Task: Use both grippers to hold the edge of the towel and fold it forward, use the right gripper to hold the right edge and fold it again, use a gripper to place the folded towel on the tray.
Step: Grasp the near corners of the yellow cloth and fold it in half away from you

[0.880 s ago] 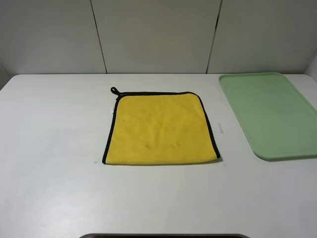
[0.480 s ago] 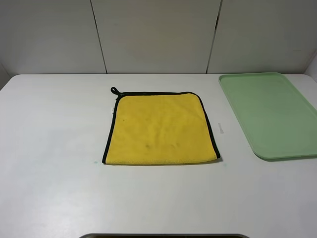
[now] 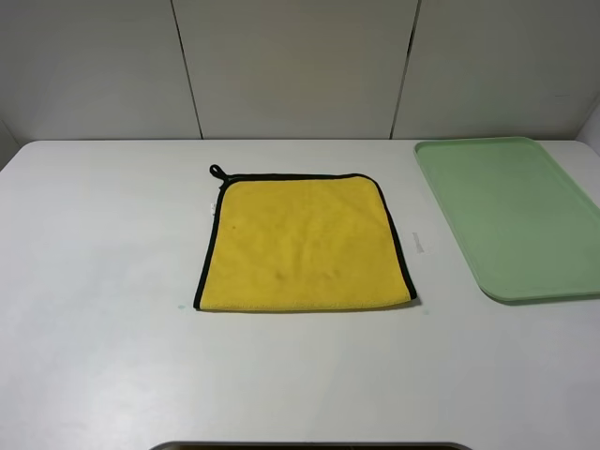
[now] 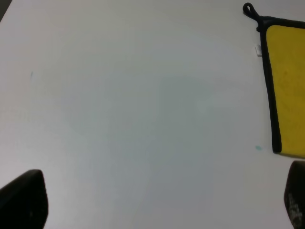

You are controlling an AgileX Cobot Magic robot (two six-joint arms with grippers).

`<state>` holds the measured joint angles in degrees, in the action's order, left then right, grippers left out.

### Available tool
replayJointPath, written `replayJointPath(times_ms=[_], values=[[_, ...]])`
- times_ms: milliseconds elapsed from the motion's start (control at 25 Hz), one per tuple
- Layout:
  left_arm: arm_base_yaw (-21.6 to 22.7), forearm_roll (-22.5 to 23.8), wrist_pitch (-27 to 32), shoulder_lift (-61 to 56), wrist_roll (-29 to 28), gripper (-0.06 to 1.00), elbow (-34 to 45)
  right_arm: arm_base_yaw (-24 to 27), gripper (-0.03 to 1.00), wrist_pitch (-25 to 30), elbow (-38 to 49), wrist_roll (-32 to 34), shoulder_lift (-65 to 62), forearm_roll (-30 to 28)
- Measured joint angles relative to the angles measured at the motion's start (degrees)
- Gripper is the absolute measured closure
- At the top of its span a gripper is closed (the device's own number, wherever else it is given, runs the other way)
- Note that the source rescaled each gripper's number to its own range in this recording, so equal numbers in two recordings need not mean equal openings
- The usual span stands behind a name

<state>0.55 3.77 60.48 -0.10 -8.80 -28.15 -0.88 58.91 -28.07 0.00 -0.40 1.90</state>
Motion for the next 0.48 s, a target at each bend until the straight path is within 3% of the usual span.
replayJointPath(times_ms=[480], values=[[0.00,0.00,0.00,0.00,0.00,-0.05,0.00,0.00,-0.03,0.00,0.00,0.00,0.00,0.00]])
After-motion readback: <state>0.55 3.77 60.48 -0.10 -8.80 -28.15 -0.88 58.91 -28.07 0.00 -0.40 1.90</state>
